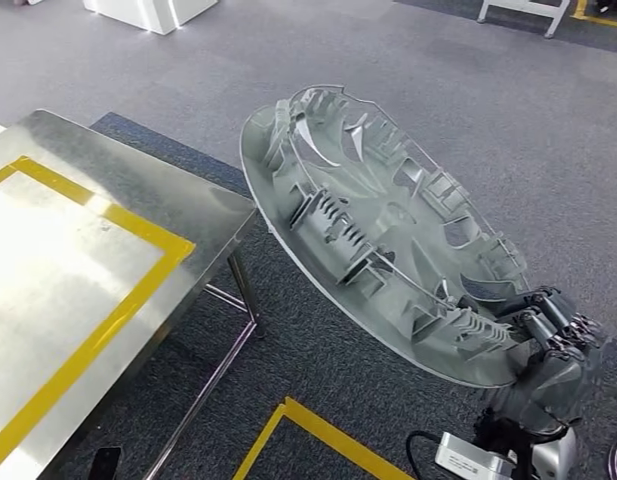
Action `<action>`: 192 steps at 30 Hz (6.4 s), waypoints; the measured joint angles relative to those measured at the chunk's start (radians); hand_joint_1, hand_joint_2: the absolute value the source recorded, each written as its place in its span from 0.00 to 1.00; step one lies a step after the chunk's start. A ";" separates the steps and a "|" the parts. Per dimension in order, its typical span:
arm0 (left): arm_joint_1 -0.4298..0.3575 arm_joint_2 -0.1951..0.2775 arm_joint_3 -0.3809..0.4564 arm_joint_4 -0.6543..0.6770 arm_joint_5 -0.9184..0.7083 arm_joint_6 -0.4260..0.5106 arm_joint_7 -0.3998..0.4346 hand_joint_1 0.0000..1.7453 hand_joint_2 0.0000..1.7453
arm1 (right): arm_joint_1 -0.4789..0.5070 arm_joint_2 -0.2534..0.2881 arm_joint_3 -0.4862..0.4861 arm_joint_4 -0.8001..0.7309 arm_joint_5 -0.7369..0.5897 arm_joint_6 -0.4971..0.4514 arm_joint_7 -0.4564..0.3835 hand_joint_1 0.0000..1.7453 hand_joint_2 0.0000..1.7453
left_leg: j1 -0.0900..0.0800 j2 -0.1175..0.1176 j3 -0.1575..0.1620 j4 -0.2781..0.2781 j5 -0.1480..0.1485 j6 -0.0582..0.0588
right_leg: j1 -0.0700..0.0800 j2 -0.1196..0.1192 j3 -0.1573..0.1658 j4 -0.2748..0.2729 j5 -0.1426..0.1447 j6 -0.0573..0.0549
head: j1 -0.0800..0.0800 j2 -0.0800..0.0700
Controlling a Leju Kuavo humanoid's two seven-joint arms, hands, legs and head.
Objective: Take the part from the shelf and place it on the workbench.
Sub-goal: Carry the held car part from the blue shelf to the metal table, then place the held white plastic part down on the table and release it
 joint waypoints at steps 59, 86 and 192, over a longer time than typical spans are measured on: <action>-0.038 -0.015 -0.037 0.000 -0.060 -0.014 0.045 0.00 1.00 | -0.260 -0.006 -0.016 0.209 -0.065 0.207 0.085 1.00 1.00 | 0.009 -0.009 0.000 -0.002 0.002 -0.002 | -0.005 0.022 -0.033 0.020 0.006 0.014 | -0.007 0.000; -0.055 -0.023 -0.083 -0.001 -0.090 -0.029 0.067 0.00 1.00 | -0.413 -0.036 -0.088 0.399 -0.033 0.230 0.148 1.00 1.00 | -0.006 0.032 0.002 -0.015 0.013 0.027 | 0.003 -0.025 -0.099 0.118 -0.001 0.015 | -0.011 0.000; -0.050 0.008 -0.181 -0.001 -0.026 -0.066 0.107 0.00 0.00 | -1.115 -0.450 -0.130 1.518 0.548 0.390 0.754 0.00 0.00 | -0.003 0.107 -0.020 -0.018 0.037 0.000 | 0.002 -0.081 -0.019 -0.014 0.019 0.011 | -0.024 0.000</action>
